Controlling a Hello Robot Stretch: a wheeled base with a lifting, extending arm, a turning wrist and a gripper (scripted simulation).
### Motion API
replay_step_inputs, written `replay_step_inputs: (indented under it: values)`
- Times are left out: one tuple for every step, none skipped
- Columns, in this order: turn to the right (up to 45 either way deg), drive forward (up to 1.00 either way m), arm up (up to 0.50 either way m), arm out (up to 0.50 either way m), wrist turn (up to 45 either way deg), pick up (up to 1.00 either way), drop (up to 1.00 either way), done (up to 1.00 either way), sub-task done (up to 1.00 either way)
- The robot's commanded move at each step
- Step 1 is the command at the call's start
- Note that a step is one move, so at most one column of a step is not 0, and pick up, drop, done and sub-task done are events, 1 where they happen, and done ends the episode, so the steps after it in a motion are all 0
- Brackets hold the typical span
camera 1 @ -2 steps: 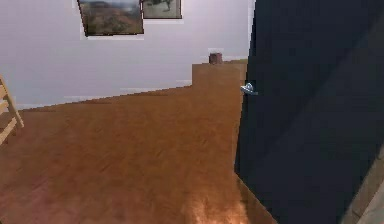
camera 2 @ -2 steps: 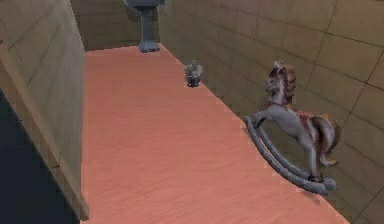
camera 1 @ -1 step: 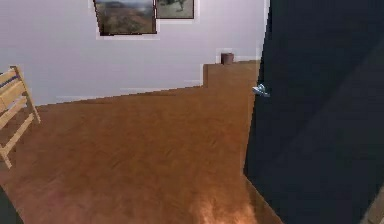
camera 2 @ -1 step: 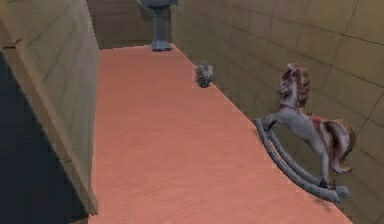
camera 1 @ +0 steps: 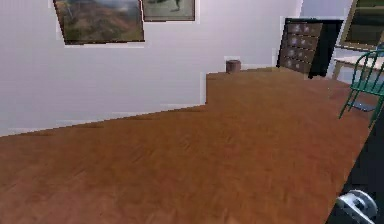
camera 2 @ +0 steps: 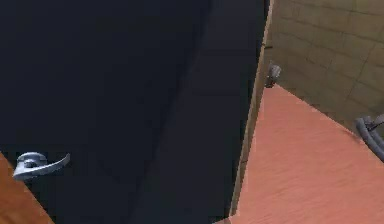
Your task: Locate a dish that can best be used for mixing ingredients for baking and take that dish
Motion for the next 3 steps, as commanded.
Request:
replay_step_inputs:
  values:
    - [0.0, 0.55, 0.0, 0.0, 0.0, 0.0, 0.0, 0.0, 0.0]
    - [24.0, 0.0, 0.0, 0.0, 0.0, 0.0, 0.0, 0.0, 0.0]
    - [0.0, 0.35, 0.0, 0.0, 0.0, 0.0, 0.0, 0.0, 0.0]
